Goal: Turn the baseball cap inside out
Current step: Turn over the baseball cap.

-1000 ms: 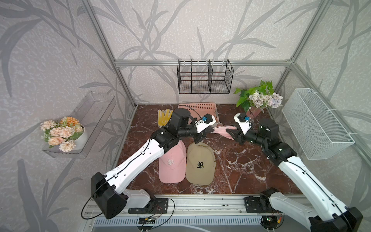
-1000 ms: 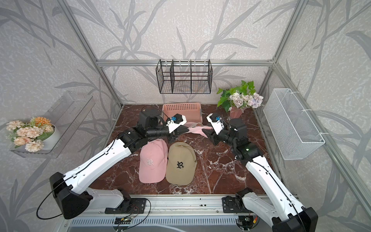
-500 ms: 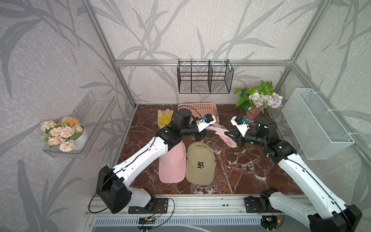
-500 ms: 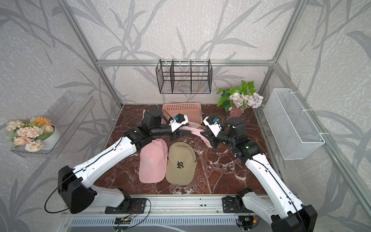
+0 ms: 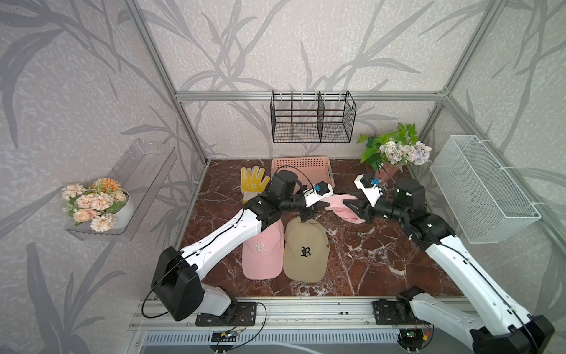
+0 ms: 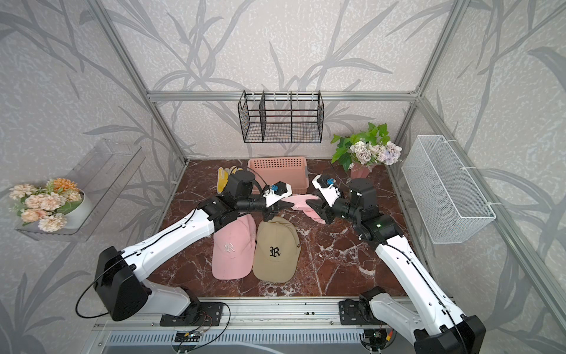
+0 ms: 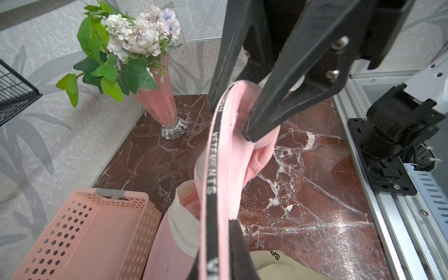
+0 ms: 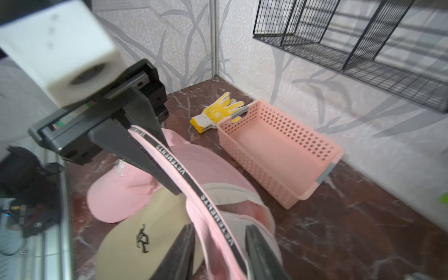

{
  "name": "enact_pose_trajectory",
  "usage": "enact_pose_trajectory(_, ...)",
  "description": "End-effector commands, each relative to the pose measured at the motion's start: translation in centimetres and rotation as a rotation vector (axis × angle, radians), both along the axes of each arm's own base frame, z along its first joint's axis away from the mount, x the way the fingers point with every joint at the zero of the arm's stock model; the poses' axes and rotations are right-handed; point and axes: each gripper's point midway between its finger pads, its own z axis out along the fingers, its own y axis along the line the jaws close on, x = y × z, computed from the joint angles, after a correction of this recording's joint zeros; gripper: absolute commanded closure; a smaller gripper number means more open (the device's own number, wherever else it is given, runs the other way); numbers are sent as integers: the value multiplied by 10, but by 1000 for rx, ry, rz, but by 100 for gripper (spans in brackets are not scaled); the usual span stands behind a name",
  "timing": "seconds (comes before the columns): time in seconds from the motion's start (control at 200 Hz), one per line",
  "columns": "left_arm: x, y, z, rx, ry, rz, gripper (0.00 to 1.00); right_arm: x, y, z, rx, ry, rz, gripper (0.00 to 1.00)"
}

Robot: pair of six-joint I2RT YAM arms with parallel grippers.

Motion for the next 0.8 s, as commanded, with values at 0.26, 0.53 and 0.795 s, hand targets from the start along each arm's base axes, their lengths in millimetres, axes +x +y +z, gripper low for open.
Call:
enact_pose_trajectory(0.26,14,7,44,-208,276,203,100,19,-53,8,46,-46,-373,29)
enact_pose_trajectory(0.53,33,26,61,-436,448,414,100,-2,-13,-8,176,121,-153,31)
enact_pose_trajectory(0.795,5,8,67,-446,526,215,100,24,3,-26,288,280,-177,39)
